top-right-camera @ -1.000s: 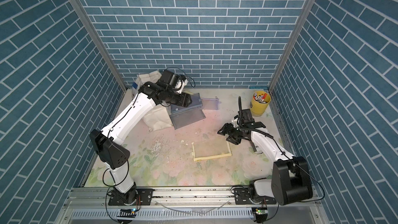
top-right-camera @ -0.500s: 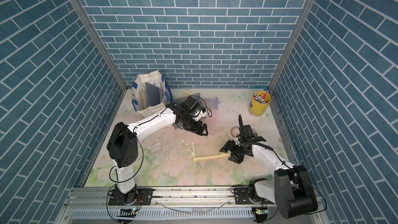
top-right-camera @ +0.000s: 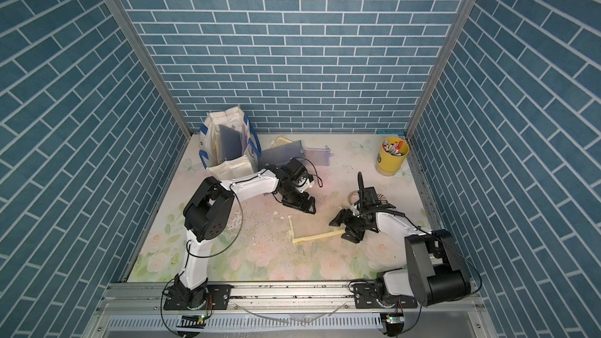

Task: Put the pencil pouch into the canvas bag
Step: Pick up the pencil pouch from the center of the board.

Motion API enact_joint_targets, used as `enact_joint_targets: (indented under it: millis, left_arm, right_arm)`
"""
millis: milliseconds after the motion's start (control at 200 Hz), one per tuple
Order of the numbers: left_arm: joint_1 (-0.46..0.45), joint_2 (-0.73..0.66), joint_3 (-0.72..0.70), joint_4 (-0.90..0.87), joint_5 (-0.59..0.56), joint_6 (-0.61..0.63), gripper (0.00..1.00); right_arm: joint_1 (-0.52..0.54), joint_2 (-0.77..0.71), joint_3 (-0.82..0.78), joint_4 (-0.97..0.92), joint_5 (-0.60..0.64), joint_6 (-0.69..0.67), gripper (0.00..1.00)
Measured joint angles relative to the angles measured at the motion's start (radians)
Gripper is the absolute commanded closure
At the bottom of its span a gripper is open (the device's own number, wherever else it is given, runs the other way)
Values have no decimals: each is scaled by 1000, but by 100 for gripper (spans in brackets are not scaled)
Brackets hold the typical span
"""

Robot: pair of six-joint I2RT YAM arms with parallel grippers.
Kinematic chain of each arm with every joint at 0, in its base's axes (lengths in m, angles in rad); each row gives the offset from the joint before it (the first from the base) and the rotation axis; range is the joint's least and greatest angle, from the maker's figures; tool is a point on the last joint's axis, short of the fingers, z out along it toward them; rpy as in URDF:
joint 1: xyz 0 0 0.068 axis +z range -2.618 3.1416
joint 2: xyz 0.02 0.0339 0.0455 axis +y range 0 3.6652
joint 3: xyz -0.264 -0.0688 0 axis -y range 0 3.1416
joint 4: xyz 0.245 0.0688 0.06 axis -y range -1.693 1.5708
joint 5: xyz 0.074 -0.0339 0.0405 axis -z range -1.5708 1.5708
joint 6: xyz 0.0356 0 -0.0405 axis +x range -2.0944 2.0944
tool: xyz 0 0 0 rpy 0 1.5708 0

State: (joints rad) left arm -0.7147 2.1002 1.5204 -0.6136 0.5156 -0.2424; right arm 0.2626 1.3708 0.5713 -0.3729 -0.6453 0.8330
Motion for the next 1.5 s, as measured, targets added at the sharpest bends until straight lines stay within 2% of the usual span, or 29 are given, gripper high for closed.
enact_joint_targets:
  millis: [390, 655, 830, 935, 1035, 1140, 1270, 1370, 1500]
  left_arm:
    - [1, -116, -259, 240, 145, -140, 29]
    - [-6, -117, -309, 373, 197, -268, 44]
    - [-7, -106, -309, 466, 208, -330, 70]
    - [-7, -106, -309, 514, 208, -360, 100]
    - [-7, -109, -301, 512, 200, -368, 100]
    - [-3, -144, -272, 428, 159, -344, 100]
    - [22, -251, -187, 254, 87, -301, 100]
    - [78, -356, -76, 118, 27, -267, 100]
    - [201, -442, 114, -47, -43, -224, 100]
  right_arm:
    - [-6, 145, 83, 149, -36, -2, 31]
    - [-8, 264, 148, 311, -66, 27, 35]
    - [-8, 281, 159, 333, -66, 27, 36]
    - [-8, 280, 159, 335, -66, 27, 36]
    - [-8, 276, 159, 332, -64, 27, 36]
    - [-8, 256, 183, 258, -36, 12, 33]
    - [-7, 228, 328, 75, 20, -67, 31]
    - [-7, 219, 483, -34, 60, -140, 29]
    - [2, 216, 653, -135, 104, -208, 28]
